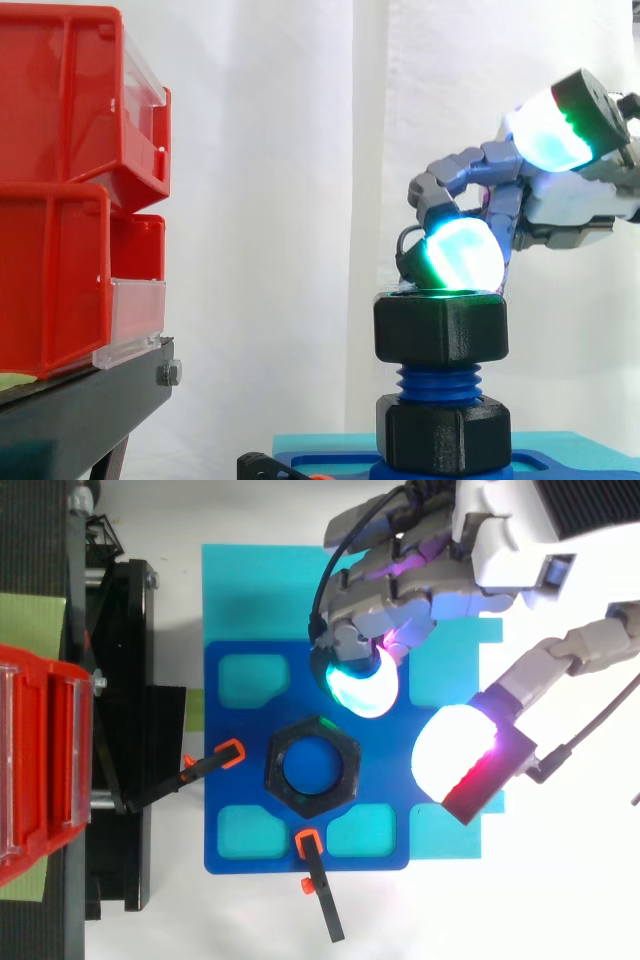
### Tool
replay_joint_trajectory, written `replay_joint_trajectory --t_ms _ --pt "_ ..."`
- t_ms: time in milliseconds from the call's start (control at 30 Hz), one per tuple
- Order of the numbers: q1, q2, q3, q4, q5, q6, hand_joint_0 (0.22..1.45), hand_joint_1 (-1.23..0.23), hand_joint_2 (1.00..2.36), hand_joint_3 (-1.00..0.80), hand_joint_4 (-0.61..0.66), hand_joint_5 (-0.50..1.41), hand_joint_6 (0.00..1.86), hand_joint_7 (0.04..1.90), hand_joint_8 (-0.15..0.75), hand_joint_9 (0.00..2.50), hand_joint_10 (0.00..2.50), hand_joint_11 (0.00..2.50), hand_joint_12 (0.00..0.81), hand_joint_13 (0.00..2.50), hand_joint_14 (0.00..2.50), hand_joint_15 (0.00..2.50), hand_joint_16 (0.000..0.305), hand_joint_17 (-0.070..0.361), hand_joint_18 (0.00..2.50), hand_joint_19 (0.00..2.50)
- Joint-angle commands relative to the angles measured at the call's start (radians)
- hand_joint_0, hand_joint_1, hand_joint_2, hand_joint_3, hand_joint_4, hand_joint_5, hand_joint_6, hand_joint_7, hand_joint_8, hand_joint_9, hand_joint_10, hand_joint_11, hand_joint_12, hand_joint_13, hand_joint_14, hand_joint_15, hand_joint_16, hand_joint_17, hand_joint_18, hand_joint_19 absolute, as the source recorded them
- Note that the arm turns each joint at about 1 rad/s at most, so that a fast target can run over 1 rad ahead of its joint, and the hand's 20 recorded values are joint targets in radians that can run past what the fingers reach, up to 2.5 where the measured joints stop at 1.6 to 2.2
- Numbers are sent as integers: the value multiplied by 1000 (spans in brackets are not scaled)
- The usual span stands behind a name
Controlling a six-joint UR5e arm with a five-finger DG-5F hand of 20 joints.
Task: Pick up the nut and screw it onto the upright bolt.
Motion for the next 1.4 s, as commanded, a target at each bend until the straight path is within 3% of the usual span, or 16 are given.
replay_joint_trajectory --t_ms 0,167,433,933,1067,1367 --pt "-2 0 29 -20 -9 0 492 -221 1000 -500 179 14 504 1254 213 1070 0 0 265 687 0 0 31 70 469 0" --pt "-8 -1 73 -29 -35 -1 481 -197 1000 -500 275 -62 504 971 229 976 0 0 297 613 0 0 39 88 414 0" --pt "1 -14 78 9 -46 3 462 -177 1000 -500 182 -153 502 665 213 628 0 0 324 396 0 0 47 105 212 0" --pt "27 -77 78 64 -54 41 460 -167 1000 -500 170 -160 501 643 212 545 0 0 326 315 0 0 47 106 113 0" --pt "32 -95 78 116 -55 58 460 -164 1000 -500 169 -160 501 646 213 541 0 0 326 314 0 0 47 106 111 0" --pt "32 -93 72 81 -60 58 463 -160 1000 -500 176 -152 502 695 218 537 0 0 326 316 0 0 47 105 109 0"
